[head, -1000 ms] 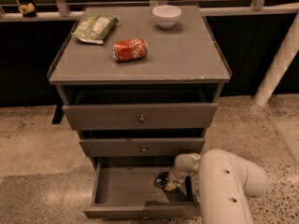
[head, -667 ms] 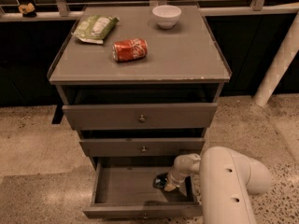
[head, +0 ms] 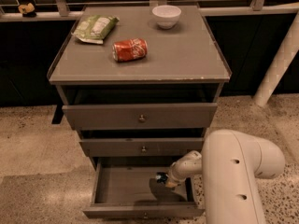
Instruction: Pick redbull can from bottom drawer and place on counter
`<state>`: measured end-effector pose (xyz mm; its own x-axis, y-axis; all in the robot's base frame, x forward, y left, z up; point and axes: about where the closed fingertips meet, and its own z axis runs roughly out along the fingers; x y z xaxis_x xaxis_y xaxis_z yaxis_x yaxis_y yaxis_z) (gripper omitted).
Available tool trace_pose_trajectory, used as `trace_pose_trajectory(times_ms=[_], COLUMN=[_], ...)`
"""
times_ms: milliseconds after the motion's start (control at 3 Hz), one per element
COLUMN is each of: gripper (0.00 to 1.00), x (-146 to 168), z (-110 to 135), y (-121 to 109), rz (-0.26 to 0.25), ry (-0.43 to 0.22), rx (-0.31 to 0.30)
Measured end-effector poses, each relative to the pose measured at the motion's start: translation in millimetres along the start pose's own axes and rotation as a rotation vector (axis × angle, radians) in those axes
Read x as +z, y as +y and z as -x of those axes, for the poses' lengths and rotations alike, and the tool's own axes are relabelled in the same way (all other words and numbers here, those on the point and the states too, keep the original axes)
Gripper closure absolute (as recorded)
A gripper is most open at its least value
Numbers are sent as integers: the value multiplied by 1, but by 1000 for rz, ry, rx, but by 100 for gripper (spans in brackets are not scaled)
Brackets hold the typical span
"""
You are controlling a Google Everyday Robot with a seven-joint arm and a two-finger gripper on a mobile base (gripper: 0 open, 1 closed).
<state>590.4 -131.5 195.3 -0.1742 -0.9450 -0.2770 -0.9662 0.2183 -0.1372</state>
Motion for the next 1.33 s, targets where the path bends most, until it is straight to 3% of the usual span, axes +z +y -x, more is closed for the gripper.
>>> trace_pose_trajectory(times_ms=[667,1000,1333], gripper=[100,100,100], x=[-88,-146,-160], z=[6,2,-2], y=[6,15,22], rz=[-82,-132,-163], ry=[19,36,31], rx=[-93,-48,2])
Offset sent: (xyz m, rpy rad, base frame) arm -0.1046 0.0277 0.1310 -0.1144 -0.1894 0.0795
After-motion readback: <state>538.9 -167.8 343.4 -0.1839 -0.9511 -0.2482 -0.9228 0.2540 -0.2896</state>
